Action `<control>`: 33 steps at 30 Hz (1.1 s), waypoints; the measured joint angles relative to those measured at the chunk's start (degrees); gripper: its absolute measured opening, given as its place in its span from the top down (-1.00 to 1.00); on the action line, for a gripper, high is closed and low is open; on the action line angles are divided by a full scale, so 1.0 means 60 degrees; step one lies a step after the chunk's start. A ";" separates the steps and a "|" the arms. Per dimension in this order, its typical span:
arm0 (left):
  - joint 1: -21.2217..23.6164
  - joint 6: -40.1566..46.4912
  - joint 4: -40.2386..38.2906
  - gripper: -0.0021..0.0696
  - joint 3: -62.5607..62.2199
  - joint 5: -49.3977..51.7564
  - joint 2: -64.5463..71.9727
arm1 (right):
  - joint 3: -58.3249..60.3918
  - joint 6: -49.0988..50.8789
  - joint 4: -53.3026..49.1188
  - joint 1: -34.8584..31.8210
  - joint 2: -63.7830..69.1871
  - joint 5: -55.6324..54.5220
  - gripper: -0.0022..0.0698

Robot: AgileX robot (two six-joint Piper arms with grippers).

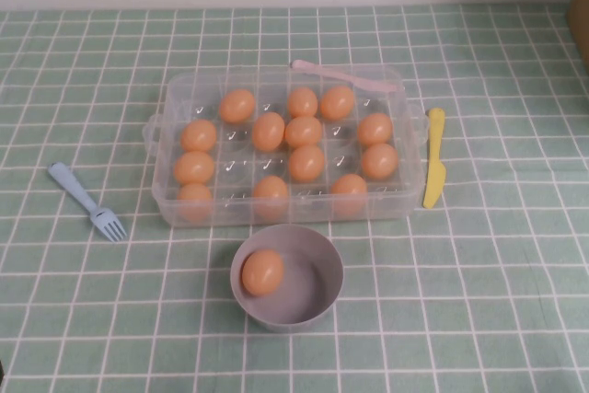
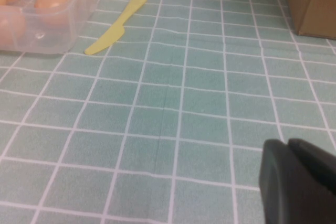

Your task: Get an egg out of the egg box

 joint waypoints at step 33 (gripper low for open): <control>0.0000 0.0000 0.0000 0.95 0.0000 0.0000 0.0000 | 0.0000 0.0000 0.2046 0.0000 0.0000 -0.3447 0.99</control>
